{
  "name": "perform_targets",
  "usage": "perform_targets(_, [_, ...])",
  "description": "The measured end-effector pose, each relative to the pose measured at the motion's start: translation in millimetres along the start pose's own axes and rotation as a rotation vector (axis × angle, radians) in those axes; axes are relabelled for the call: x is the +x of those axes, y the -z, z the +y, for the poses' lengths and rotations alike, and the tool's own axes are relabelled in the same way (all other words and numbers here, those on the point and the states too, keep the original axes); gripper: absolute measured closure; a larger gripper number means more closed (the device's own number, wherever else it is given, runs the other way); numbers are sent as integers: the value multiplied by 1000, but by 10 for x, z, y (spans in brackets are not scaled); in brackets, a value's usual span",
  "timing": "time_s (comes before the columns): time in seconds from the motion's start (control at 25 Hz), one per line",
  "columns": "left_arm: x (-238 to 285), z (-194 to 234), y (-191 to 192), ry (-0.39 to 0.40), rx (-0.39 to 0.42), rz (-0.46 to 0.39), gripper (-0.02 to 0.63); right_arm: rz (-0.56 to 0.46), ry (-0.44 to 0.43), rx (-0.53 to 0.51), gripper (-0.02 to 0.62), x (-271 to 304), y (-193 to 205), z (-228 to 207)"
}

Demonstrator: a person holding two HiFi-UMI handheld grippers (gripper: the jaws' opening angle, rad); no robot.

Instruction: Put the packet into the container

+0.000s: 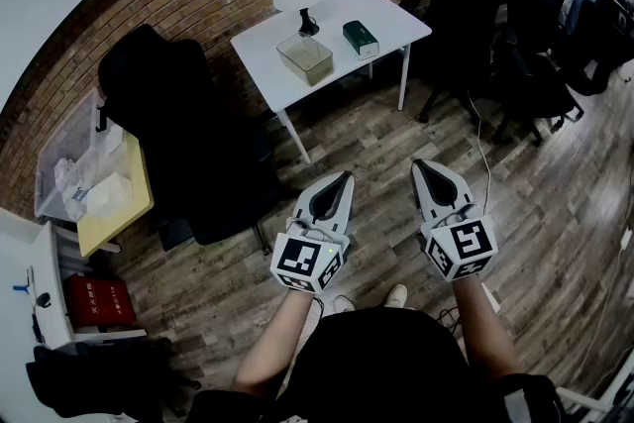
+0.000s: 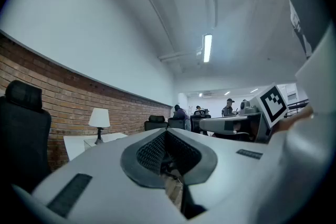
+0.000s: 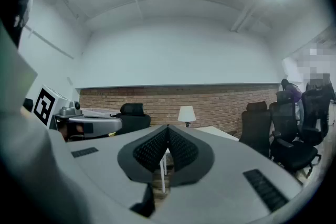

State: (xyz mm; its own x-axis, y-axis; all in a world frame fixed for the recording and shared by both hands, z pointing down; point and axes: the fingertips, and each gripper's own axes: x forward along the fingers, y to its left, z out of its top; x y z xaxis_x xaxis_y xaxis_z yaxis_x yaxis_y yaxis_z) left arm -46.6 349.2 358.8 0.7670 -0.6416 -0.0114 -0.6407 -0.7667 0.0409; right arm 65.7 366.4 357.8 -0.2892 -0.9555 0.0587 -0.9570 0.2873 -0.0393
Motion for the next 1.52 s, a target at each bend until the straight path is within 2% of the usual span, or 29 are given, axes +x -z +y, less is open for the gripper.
perform_targets(0.92, [-2, -6, 54, 5, 6, 20, 601, 9, 26, 19, 591, -1, 83, -54])
perform_targets(1.24, [51, -45, 65, -5, 10, 25, 601, 8, 4, 18, 591, -16, 91, -77])
perform_targets(1.52, [185, -138, 107, -22, 16, 37, 601, 7, -13, 19, 591, -55, 105, -265])
